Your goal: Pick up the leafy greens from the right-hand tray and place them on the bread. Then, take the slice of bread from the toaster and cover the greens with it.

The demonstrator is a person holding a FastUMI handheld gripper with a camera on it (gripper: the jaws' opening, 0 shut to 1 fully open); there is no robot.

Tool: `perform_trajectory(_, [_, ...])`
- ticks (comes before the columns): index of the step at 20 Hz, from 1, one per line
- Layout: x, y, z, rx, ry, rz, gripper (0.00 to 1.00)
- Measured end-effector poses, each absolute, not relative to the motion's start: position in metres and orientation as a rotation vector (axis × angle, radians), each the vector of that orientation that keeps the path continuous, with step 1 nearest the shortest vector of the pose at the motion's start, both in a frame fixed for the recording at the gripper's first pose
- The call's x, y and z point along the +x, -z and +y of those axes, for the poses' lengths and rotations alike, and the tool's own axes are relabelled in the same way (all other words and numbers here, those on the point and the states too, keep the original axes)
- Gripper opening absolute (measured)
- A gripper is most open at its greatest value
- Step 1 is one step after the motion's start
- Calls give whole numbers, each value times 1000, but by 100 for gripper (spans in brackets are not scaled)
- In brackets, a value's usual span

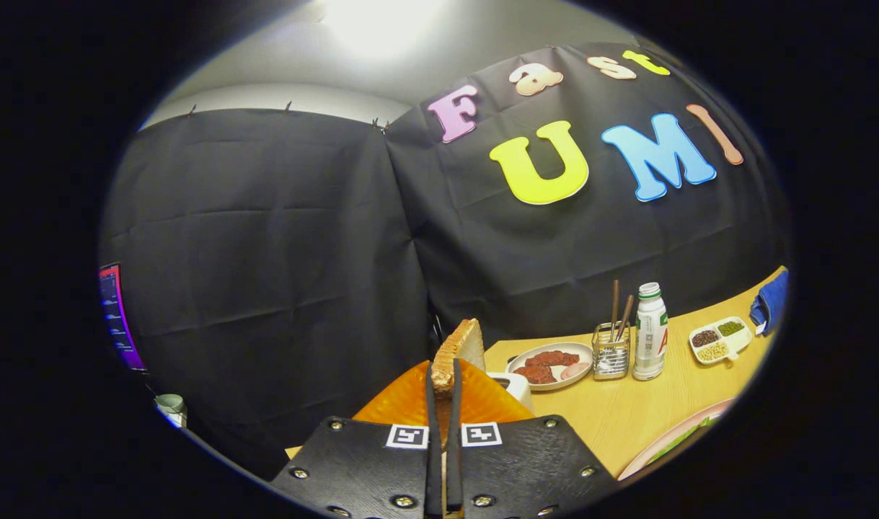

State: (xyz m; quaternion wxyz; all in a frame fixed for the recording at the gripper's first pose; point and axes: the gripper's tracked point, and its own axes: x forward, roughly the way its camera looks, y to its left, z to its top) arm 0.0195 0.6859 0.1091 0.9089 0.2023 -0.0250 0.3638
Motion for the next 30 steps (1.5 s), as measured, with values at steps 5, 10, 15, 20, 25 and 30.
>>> perform_trajectory(5, [14,-111,655,427,-745,-69,2])
perform_trajectory(10, [17,-86,600,408,-687,-47,3])
perform_trajectory(15, [31,-47,512,315,-538,-28,3])
perform_trajectory(20, [36,-3,434,243,-403,24,2])
perform_trajectory(25, [33,33,398,161,-347,57,2])
perform_trajectory(30, [33,52,387,59,-318,58,3])
